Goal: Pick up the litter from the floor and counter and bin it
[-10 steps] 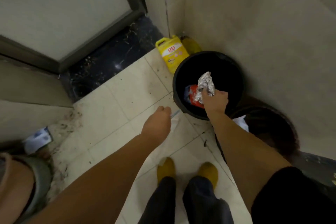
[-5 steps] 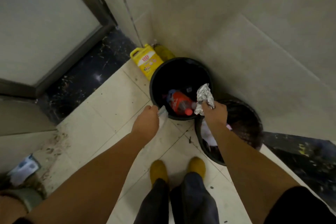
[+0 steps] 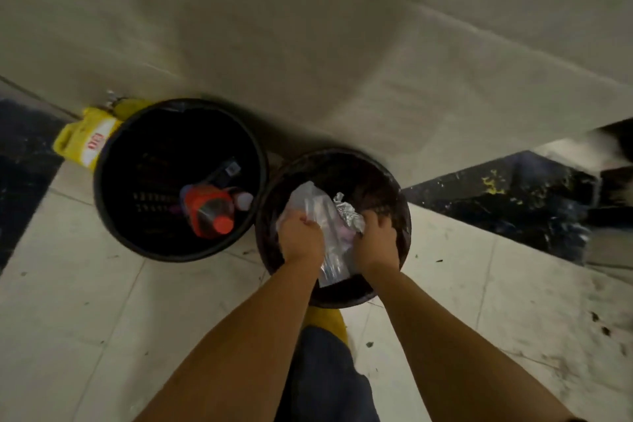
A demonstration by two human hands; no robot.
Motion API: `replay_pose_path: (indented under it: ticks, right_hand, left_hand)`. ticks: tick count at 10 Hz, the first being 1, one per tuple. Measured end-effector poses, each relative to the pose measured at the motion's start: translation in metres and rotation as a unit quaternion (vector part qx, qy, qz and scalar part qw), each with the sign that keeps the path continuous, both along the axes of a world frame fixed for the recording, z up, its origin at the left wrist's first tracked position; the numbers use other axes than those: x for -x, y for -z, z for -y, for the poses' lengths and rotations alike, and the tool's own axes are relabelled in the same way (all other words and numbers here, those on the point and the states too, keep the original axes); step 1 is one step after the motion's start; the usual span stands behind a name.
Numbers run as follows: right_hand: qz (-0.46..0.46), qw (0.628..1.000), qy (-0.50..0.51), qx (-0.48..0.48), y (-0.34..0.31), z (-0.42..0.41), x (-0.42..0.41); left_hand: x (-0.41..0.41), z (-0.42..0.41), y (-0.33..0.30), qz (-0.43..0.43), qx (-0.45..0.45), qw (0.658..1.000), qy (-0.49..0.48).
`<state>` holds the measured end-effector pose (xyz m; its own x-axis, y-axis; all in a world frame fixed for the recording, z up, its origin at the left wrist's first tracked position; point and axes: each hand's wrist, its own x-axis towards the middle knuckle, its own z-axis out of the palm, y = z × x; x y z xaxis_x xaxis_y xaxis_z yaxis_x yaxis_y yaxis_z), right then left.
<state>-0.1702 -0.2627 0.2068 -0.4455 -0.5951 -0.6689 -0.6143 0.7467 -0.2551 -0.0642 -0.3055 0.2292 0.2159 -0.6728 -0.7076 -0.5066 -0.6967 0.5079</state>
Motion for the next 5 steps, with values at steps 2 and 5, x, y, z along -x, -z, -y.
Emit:
replay_pose_path:
  ticks: [2,5]
  right_hand:
    - [0.025,0.999,0.015,-0.013,0.092,-0.003,-0.004]
    - [0.031,0.999,0.009,-0.004,-0.067,-0.004,0.002]
  left_hand:
    - [-0.002,0.007,0.097,-0.005,-0.032,0.999,-0.021]
    - [-0.036,0.008,-0.031,-0.070,-0.041,0.997,-0.017]
